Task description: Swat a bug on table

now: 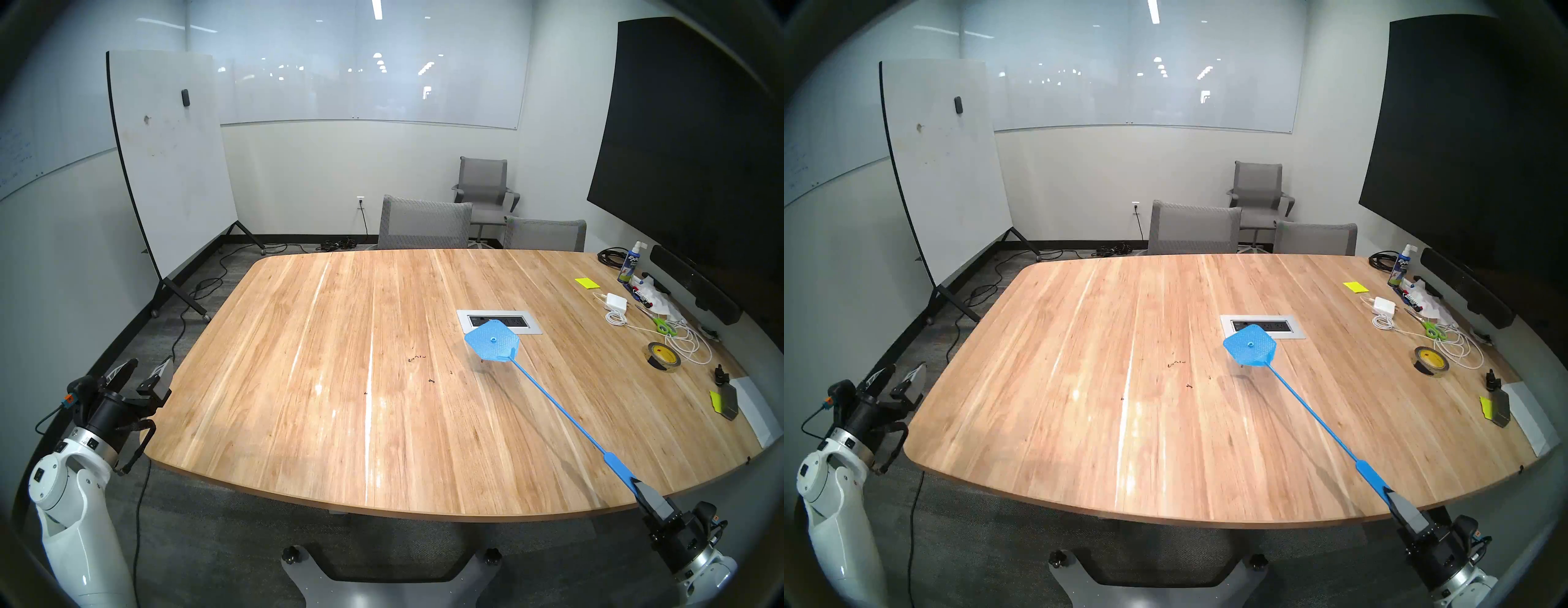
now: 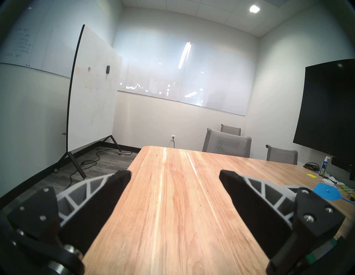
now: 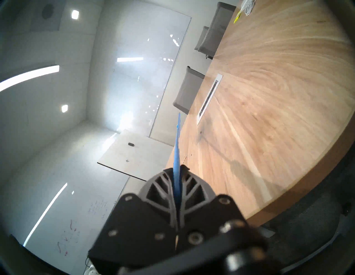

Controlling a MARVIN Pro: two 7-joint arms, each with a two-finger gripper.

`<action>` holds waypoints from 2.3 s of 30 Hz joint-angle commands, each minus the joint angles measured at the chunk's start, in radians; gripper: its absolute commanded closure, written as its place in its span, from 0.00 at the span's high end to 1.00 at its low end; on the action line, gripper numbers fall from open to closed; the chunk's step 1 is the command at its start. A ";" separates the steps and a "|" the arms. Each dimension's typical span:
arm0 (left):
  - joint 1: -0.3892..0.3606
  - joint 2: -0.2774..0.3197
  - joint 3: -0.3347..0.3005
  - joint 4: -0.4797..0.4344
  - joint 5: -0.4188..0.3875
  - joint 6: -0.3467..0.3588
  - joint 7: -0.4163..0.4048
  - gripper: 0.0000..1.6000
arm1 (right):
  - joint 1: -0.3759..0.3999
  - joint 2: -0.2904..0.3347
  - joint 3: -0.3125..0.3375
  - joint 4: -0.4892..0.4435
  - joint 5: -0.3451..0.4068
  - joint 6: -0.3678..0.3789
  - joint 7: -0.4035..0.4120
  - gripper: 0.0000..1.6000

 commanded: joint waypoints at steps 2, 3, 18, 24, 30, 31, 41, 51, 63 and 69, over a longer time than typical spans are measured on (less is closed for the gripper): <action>0.000 0.000 -0.002 -0.016 -0.002 0.003 -0.001 1.00 | -0.034 -0.006 -0.014 -0.079 0.076 0.005 0.084 0.00; 0.000 0.000 -0.002 -0.016 -0.001 0.003 -0.001 1.00 | -0.031 -0.004 -0.014 -0.075 0.067 0.006 0.107 0.00; -0.003 -0.003 -0.004 -0.016 0.002 0.004 -0.004 1.00 | -0.052 0.028 0.010 -0.101 0.197 0.070 0.070 0.00; -0.004 -0.004 -0.005 -0.016 0.004 0.005 -0.006 1.00 | -0.065 0.035 0.028 -0.105 0.264 0.103 0.038 0.00; -0.005 -0.005 -0.006 -0.016 0.005 0.005 -0.007 1.00 | -0.077 0.031 0.021 -0.131 0.315 0.123 0.001 0.00; -0.005 -0.005 -0.006 -0.016 0.005 0.005 -0.007 1.00 | -0.084 0.027 0.018 -0.144 0.311 0.123 0.006 0.00; -0.007 -0.007 -0.007 -0.016 0.008 0.006 -0.010 1.00 | -0.127 -0.004 -0.054 -0.242 0.304 0.127 -0.029 0.00; -0.009 -0.009 -0.009 -0.016 0.010 0.008 -0.012 1.00 | -0.125 0.019 -0.048 -0.220 0.350 0.132 -0.017 0.00; -0.011 -0.012 -0.010 -0.017 0.013 0.010 -0.014 1.00 | -0.152 0.078 -0.144 -0.177 0.243 0.138 -0.096 0.00; -0.015 -0.011 -0.010 -0.009 0.015 0.007 -0.017 1.00 | -0.220 0.028 -0.278 -0.133 0.058 0.123 -0.245 0.00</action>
